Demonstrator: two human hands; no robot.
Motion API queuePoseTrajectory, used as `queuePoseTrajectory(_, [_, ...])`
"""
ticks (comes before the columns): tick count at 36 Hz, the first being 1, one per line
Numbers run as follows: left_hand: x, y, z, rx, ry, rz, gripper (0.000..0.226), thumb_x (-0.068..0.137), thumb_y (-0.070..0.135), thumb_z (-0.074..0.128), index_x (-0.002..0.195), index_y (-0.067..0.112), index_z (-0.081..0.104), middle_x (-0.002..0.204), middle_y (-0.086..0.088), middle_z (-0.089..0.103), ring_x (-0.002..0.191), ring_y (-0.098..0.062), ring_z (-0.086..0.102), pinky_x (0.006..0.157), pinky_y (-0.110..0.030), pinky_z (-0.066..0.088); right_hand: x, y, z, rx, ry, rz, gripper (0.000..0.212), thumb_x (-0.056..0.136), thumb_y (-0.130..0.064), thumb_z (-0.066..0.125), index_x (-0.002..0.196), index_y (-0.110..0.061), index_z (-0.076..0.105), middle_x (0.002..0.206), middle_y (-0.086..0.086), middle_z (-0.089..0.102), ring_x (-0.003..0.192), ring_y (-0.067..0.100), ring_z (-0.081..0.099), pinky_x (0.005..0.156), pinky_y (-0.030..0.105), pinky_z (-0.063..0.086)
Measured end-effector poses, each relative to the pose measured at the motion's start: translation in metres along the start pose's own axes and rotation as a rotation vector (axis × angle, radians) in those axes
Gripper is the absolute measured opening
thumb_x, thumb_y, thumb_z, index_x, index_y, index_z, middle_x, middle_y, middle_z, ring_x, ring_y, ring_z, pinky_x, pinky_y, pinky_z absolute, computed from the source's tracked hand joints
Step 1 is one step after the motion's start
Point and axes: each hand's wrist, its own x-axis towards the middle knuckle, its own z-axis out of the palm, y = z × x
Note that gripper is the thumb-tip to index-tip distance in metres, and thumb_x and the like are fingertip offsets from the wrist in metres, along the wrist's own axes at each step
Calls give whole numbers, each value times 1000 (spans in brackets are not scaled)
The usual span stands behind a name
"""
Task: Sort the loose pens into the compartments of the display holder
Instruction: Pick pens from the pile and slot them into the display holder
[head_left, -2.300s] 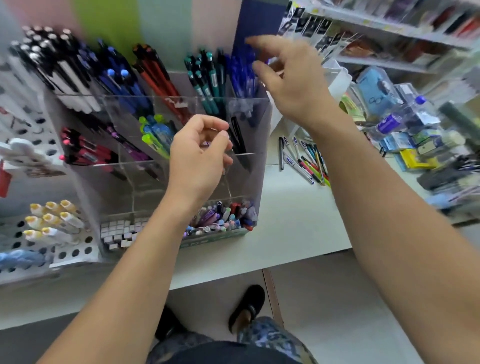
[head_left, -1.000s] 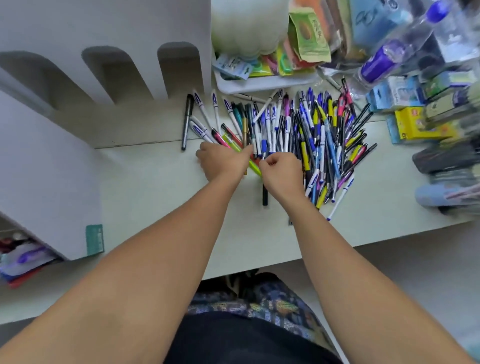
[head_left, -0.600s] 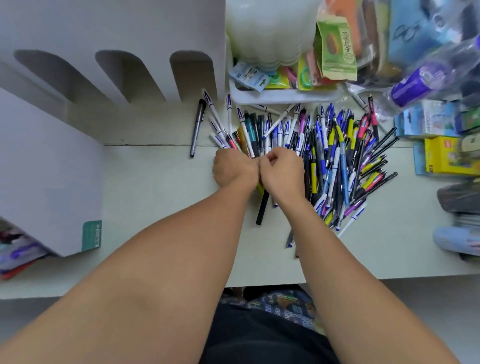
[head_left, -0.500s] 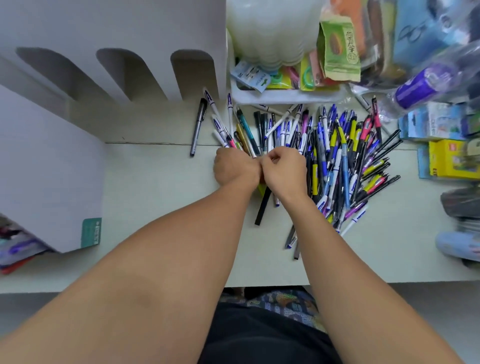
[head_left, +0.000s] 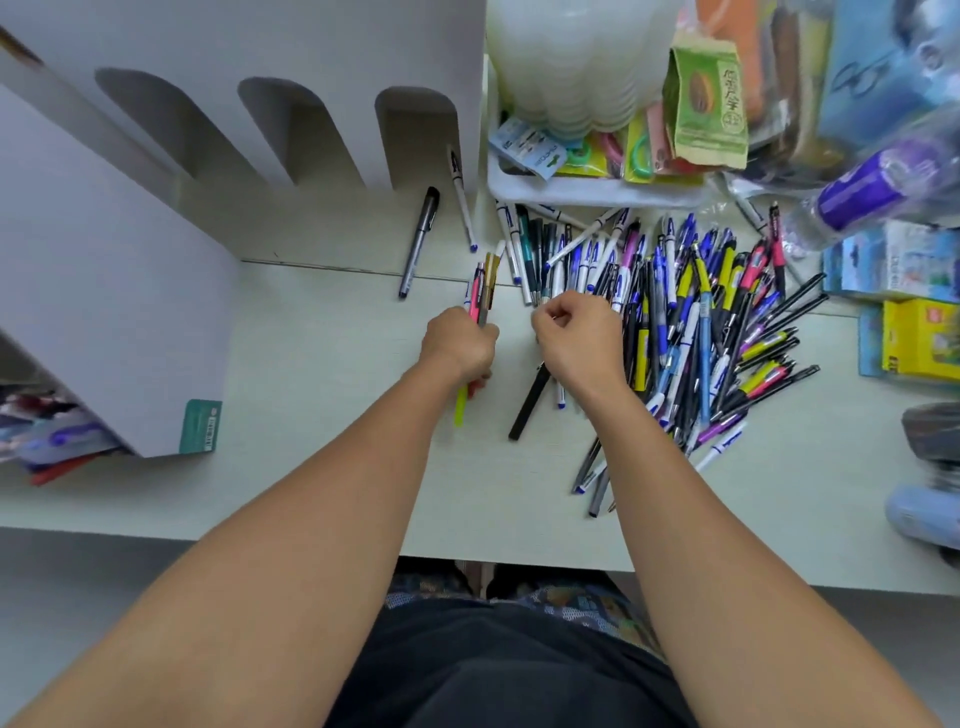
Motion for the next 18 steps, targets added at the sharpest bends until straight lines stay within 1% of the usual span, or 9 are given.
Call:
queuePoseTrajectory(2, [-8,-12,-7,-136,-94,1,8,97,13,49,97,6,53,68,-15,62,52,-29,61,48,-33,54,-1,-4,2,-9,-16,-18,17,93,-17,62,79,-16,70,68,-4,64,64,13,60,63,26,47])
queuePoseTrajectory(4, [-14,-25,-14,-154,-86,35,6,97,14,51,92,11,51,63,-12,56,49,-26,56,47,-31,47,1,-11,6,-45,-35,-77,16,95,-18,60,87,-14,72,77,-1,68,71,14,61,67,29,48])
queuePoseTrajectory(6, [-14,-37,-21,-175,4,71,10,95,18,55,86,17,52,62,-10,55,49,-26,52,49,-33,45,8,-22,14,-99,-70,-172,20,98,-18,57,110,-12,72,104,4,72,96,20,65,86,35,53])
queuePoseTrajectory(7, [-12,-42,-26,-210,55,83,12,94,21,58,84,19,53,62,-10,55,49,-26,52,51,-34,44,15,-28,19,-140,-93,-234,28,100,-17,55,124,-11,68,121,6,69,111,23,62,97,38,50])
queuePoseTrajectory(9, [-7,-48,-38,-263,175,107,17,91,32,62,79,23,53,63,-6,56,53,-27,53,55,-35,46,31,-41,34,-263,-143,-360,41,102,-18,51,143,-13,55,145,8,54,134,28,47,111,43,41])
queuePoseTrajectory(12, [1,-50,-59,-222,328,178,25,92,38,62,73,23,52,67,-2,58,65,-31,58,63,-37,48,55,-55,57,-561,-203,-444,57,104,-28,48,158,-21,31,168,7,20,152,39,17,122,54,22])
queuePoseTrajectory(15, [16,-48,-78,-134,423,223,21,96,34,61,81,21,57,78,-1,61,78,-28,60,68,-33,45,77,-58,72,-738,-244,-379,66,104,-41,43,162,-27,15,172,-1,-3,155,38,1,123,63,9])
queuePoseTrajectory(17, [28,-45,-86,-142,416,238,17,94,36,61,85,22,58,85,-3,66,78,-28,68,72,-36,54,83,-53,78,-765,-270,-313,69,105,-49,37,163,-26,6,171,-3,-7,156,34,-6,122,64,2])
queuePoseTrajectory(18, [33,-42,-88,-167,386,239,15,94,36,61,88,23,58,86,-3,67,74,-26,71,69,-37,57,83,-47,80,-766,-265,-305,70,106,-51,33,164,-25,3,171,-3,-7,157,32,-9,122,63,-1])
